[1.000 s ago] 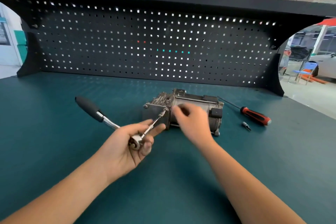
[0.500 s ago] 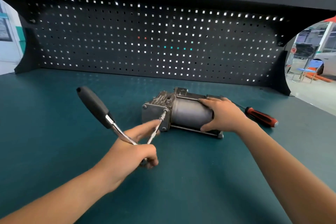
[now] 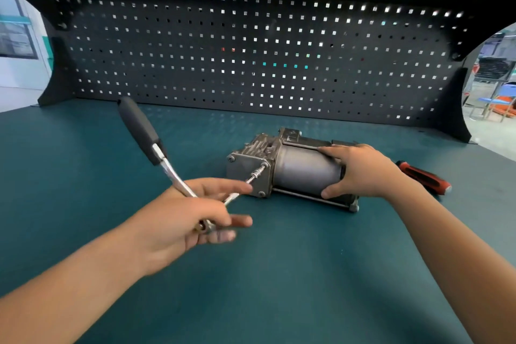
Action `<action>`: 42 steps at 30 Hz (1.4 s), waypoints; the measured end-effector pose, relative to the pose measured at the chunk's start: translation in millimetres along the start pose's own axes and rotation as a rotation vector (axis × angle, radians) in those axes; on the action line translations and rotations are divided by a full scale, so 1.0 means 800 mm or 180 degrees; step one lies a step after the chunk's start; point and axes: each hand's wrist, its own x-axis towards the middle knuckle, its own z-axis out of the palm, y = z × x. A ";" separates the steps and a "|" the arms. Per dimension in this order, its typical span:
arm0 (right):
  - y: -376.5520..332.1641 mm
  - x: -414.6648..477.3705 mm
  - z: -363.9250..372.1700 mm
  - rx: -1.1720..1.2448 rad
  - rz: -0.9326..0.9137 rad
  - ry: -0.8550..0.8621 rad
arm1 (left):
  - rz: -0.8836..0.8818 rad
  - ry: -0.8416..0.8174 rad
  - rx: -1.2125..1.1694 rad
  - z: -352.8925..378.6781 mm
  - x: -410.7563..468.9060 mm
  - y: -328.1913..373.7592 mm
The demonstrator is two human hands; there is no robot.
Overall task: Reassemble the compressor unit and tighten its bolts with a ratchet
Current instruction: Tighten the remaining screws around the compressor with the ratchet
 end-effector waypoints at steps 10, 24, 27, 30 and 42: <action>0.004 0.001 0.004 0.0326 0.0204 -0.0162 | 0.0239 0.0761 -0.1070 -0.030 -0.018 -0.014; 0.006 0.002 0.007 0.0338 0.0176 -0.0119 | -0.0051 0.0870 -0.0931 -0.025 -0.003 -0.021; 0.005 0.002 0.007 0.0327 0.0172 -0.0117 | -0.0021 0.0925 -0.0975 -0.026 -0.002 -0.025; 0.005 0.002 0.006 0.0322 0.0171 -0.0129 | -0.0022 0.0945 -0.1134 -0.029 -0.001 -0.026; 0.006 0.002 0.008 0.0371 0.0071 -0.0025 | -0.0387 0.0571 -0.1989 -0.023 0.002 -0.021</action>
